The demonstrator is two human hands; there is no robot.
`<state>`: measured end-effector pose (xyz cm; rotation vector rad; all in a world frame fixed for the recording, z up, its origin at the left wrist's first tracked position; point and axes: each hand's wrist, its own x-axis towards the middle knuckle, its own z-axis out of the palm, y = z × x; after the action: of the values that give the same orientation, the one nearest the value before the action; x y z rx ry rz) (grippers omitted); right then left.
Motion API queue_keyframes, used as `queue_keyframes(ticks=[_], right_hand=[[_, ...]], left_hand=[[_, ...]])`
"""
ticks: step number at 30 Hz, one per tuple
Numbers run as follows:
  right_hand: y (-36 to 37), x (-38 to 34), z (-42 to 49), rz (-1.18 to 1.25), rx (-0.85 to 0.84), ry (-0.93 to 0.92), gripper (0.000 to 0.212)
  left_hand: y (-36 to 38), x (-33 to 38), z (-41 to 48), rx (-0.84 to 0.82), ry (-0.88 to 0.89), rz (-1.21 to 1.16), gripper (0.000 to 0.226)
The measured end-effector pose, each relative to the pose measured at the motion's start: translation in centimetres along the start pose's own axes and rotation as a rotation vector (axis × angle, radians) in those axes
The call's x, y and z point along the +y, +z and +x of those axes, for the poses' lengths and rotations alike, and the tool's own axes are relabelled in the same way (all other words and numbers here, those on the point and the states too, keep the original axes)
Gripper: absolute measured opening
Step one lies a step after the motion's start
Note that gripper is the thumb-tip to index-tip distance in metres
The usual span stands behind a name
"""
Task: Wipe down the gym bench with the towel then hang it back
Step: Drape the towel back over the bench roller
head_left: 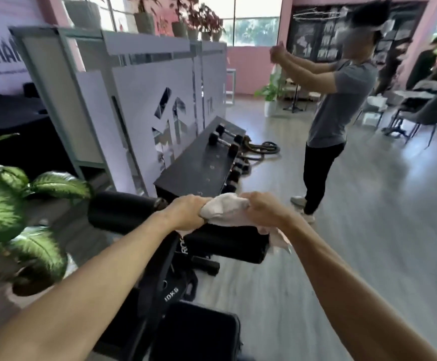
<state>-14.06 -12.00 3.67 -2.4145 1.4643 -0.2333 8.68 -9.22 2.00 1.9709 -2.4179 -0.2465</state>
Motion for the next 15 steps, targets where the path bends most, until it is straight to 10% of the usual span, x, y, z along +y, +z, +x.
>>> queue_keyframes(ticks=[7,11,15], right_hand=[[-1.9,-2.9,-4.4,0.102,-0.156,0.005,0.049],[-3.4,-4.1,-5.2,0.145,-0.372,0.003,0.033],[0.2,-3.7,-1.2,0.144,0.087,0.153,0.054]], left_hand=[[-3.4,-0.7,-3.2,-0.063,0.135,0.095,0.017],[-3.4,-0.8,-5.8,-0.316,0.117,0.111,0.061],[-3.8,-0.6,-4.8,-0.246,0.053,-0.13,0.064]])
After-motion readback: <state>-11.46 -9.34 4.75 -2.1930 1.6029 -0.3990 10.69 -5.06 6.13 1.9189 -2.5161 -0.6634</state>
